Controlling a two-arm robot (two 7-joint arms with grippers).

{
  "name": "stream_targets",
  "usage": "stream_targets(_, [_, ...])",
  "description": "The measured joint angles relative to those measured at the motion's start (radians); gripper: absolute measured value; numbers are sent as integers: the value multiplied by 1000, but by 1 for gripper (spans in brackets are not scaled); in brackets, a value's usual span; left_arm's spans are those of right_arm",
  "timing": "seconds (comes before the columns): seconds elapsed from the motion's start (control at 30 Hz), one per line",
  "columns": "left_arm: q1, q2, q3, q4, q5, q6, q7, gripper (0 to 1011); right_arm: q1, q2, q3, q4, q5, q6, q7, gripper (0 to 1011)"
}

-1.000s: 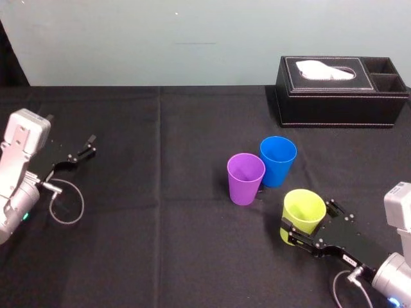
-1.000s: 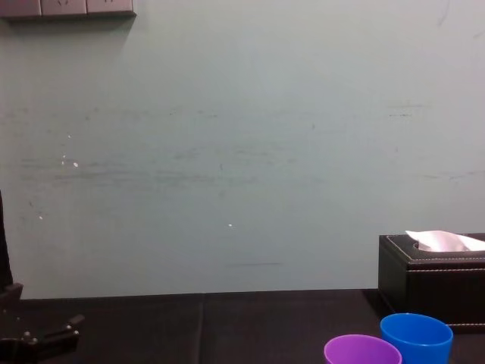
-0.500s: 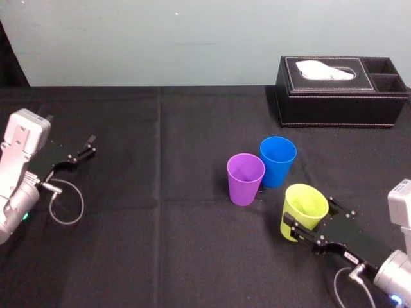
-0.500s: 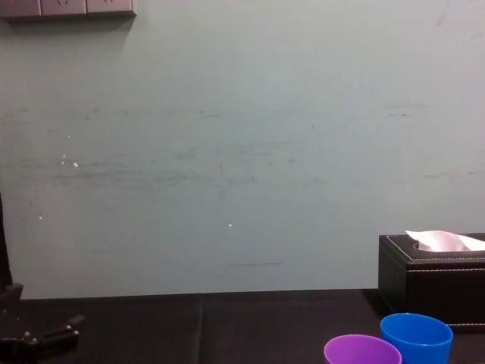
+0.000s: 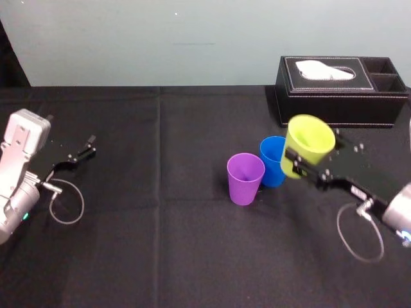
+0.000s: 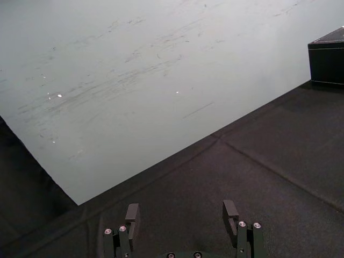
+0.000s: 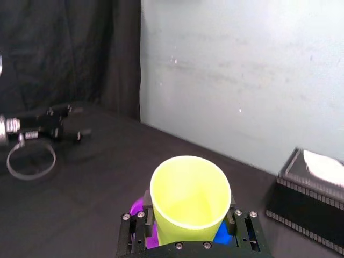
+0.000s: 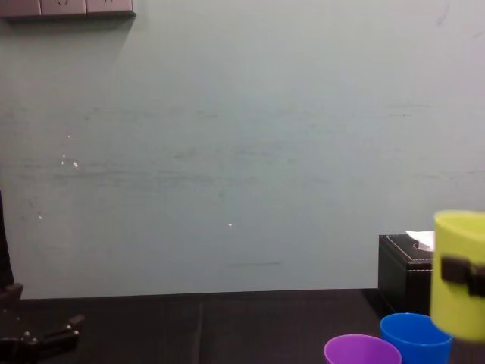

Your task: Stack the three plastic cups sequentially using one hand.

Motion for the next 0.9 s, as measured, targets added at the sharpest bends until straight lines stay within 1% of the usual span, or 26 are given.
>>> stream_targets(0.03, [0, 0, 0, 0, 0, 0, 0, 1011, 28, -3, -6, -1, 5, 20, -1, 736])
stream_targets(0.1, [0, 0, 0, 0, 0, 0, 0, 1011, 59, -7, -15, 1, 7, 40, -5, 737])
stream_targets(0.13, [0, 0, 0, 0, 0, 0, 0, 1011, 90, -12, -27, 7, 7, 58, -11, 736])
stream_targets(0.17, [0, 0, 0, 0, 0, 0, 0, 1011, 90, -12, -27, 7, 7, 58, -11, 736])
stream_targets(0.2, [0, 0, 0, 0, 0, 0, 0, 1011, 118, -17, -39, 16, 4, 72, -16, 736])
stream_targets(0.23, [0, 0, 0, 0, 0, 0, 0, 1011, 129, -19, -44, 20, 2, 78, -19, 736])
stream_targets(0.27, [0, 0, 0, 0, 0, 0, 0, 1011, 151, -24, -58, 30, -5, 88, -24, 737])
stream_targets(0.37, [0, 0, 0, 0, 0, 0, 0, 1011, 178, -33, -75, 49, -16, 98, -32, 736])
stream_targets(0.47, [0, 0, 0, 0, 0, 0, 0, 1011, 218, -47, -101, 85, -41, 109, -45, 737])
stream_targets(0.63, [0, 0, 0, 0, 0, 0, 0, 1011, 250, -63, -119, 126, -65, 112, -57, 736])
stream_targets(0.9, [0, 0, 0, 0, 0, 0, 0, 1011, 275, -81, -123, 174, -94, 103, -64, 737])
